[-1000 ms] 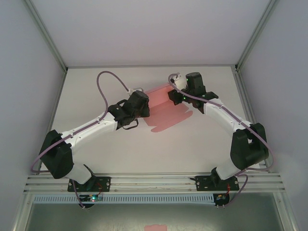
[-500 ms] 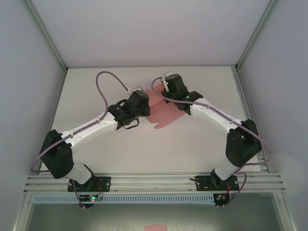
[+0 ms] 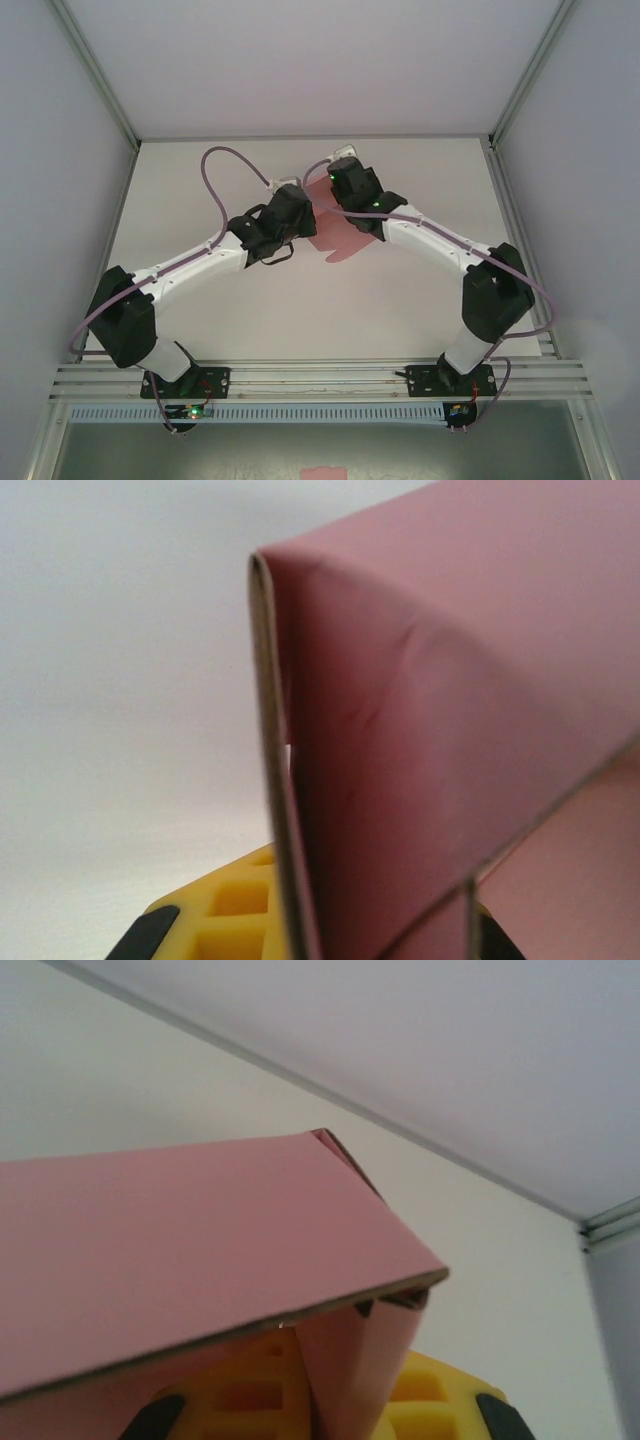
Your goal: Assemble paper box
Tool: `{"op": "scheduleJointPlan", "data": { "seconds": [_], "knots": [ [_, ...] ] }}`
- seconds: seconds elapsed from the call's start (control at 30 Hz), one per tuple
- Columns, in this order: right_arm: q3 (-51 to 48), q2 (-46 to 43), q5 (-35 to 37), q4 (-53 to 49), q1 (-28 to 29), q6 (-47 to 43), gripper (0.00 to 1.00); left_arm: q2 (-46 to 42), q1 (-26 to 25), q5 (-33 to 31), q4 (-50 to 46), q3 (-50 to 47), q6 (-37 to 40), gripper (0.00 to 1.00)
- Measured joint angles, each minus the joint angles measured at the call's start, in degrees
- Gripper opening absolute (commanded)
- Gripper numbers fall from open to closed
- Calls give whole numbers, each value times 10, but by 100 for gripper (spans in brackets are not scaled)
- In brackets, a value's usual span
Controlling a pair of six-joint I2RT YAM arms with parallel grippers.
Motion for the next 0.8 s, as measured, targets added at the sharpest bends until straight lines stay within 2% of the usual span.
{"op": "scheduleJointPlan", "data": {
  "seconds": [0.13, 0.2, 0.3, 0.33, 0.4, 0.5, 0.57, 0.6, 0.63, 0.8],
  "knots": [
    [-96, -63, -211, 86, -64, 0, 22, 0, 0, 5, -13, 1, 6, 0],
    [-130, -82, -323, 120, -101, 10, 24, 0, -2, 7, -24, 3, 9, 0],
    [-139, -88, -421, 136, -127, 24, 37, 0, -2, 4, -30, 4, 11, 0],
    [-139, -93, -441, 137, -129, 29, 46, 0, -2, 3, -30, 5, 12, 0],
    [-143, -108, -474, 139, -128, 32, 49, 0, -3, 3, -32, 5, 15, 0],
    [-154, -150, -501, 137, -127, 35, 65, 0, -4, 3, -34, 8, 21, 0],
    [-160, -184, -507, 137, -127, 38, 72, 0, -8, 6, -34, 10, 26, 0],
    [-162, -201, -505, 134, -127, 39, 82, 0, -10, 7, -34, 10, 28, 0],
    [-165, -218, -502, 127, -127, 39, 98, 0, -12, 6, -33, 14, 31, 0],
    [-189, -305, -451, 119, -130, 51, 98, 0, -14, -2, -38, 22, 84, 0]
  ]
}}
